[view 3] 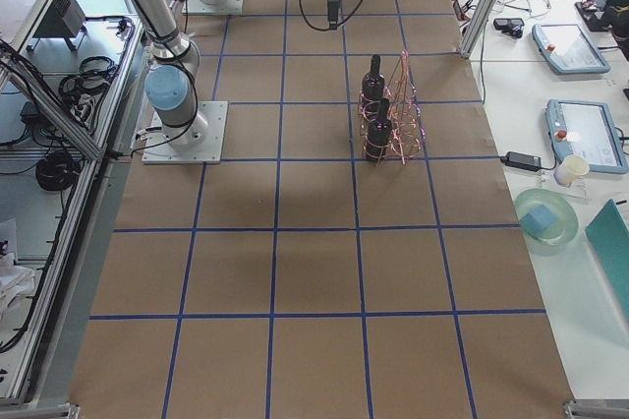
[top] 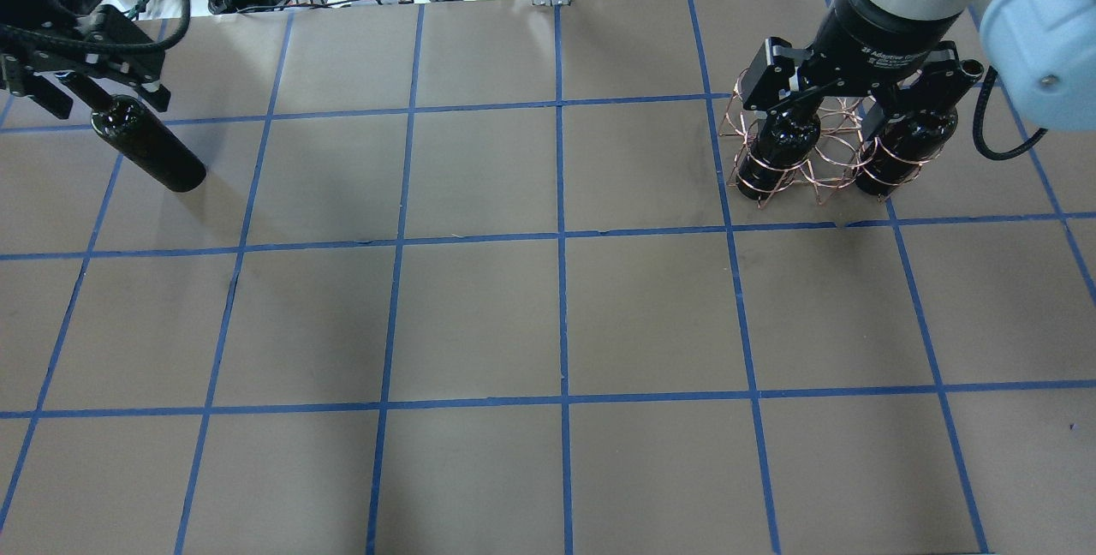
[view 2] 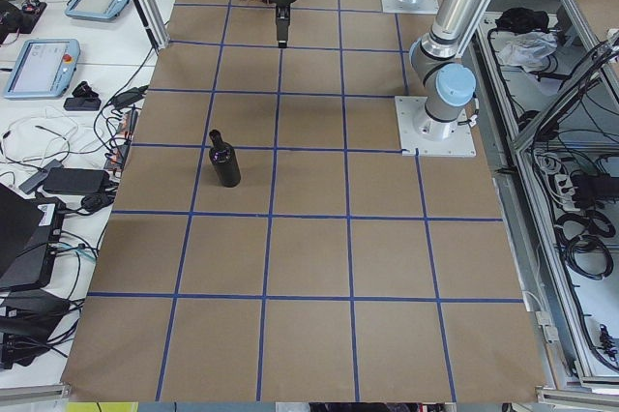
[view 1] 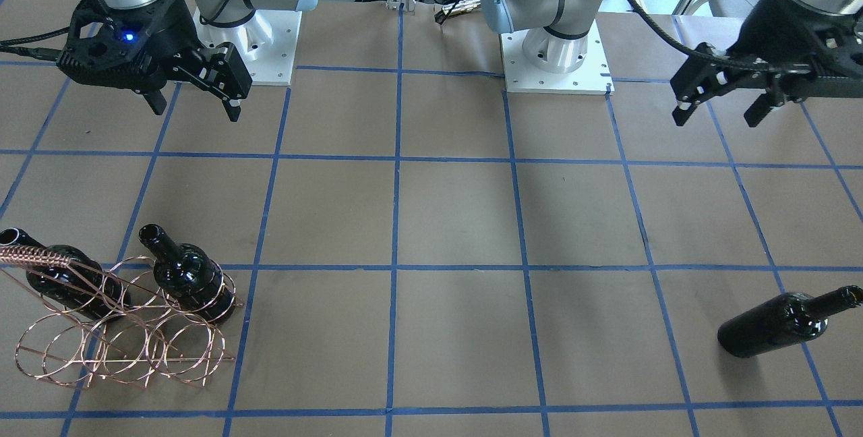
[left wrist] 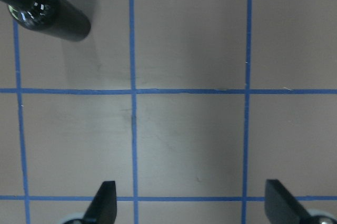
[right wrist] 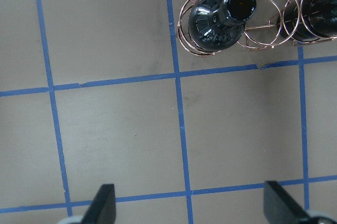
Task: Place wine into wine basket
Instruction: 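Close the left gripper on the bottle neck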
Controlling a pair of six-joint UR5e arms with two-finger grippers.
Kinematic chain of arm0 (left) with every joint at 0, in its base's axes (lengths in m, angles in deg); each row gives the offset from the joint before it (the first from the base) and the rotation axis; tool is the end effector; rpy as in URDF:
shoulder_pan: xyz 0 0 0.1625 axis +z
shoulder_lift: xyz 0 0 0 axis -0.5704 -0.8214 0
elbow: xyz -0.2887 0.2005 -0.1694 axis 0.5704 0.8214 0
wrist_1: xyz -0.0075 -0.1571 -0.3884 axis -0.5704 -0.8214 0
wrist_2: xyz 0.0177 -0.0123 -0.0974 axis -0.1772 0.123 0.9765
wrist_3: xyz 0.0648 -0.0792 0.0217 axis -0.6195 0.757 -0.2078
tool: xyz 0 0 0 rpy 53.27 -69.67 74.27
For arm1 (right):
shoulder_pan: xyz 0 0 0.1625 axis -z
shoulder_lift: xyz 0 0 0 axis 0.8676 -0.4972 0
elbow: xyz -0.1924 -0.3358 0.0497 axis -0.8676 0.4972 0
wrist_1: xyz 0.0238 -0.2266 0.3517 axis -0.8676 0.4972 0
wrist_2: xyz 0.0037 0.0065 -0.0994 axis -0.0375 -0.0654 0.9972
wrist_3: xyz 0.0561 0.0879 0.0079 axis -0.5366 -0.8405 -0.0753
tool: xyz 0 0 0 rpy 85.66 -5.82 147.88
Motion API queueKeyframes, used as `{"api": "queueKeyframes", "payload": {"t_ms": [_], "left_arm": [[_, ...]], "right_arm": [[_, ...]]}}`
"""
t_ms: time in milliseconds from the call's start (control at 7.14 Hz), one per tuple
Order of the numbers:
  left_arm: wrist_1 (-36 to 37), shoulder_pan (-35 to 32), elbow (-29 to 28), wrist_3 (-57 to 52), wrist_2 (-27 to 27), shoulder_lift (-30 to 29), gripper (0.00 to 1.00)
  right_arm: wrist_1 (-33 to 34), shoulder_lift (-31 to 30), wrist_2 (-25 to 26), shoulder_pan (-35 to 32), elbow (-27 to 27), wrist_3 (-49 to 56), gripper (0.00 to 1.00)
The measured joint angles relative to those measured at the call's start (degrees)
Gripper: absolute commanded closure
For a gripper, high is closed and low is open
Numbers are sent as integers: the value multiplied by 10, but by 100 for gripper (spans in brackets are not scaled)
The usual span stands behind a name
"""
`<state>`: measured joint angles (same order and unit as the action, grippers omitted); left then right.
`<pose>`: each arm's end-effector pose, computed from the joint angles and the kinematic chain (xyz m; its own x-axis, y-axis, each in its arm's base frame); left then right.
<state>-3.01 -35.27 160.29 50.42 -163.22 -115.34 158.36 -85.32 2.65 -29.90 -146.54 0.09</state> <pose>0.0428 -0.5149 0.4999 -1.0000 -0.0048 -0.0026 -0.0046 0.9976 -0.0696 0.1342 -0.4837 0.4601 -0.9955 0.0949 -0.0063 0.0951 0.9943 -0.0488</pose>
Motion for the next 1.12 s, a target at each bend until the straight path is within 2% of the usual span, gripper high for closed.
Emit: {"api": "queueKeyframes", "payload": {"t_ms": [280, 560, 841, 1121], "left_arm": [[54, 63, 0, -100, 2, -33, 0], [117, 91, -4, -150, -2, -80, 0], [164, 99, -28, -169, -4, -141, 0], [173, 102, -72, -162, 2, -199, 0]], "right_arm": [[0, 0, 0, 0, 0, 0, 0], [0, 0, 0, 0, -1, 0, 0], [0, 0, 0, 0, -1, 0, 0], [0, 0, 0, 0, -1, 0, 0]]}}
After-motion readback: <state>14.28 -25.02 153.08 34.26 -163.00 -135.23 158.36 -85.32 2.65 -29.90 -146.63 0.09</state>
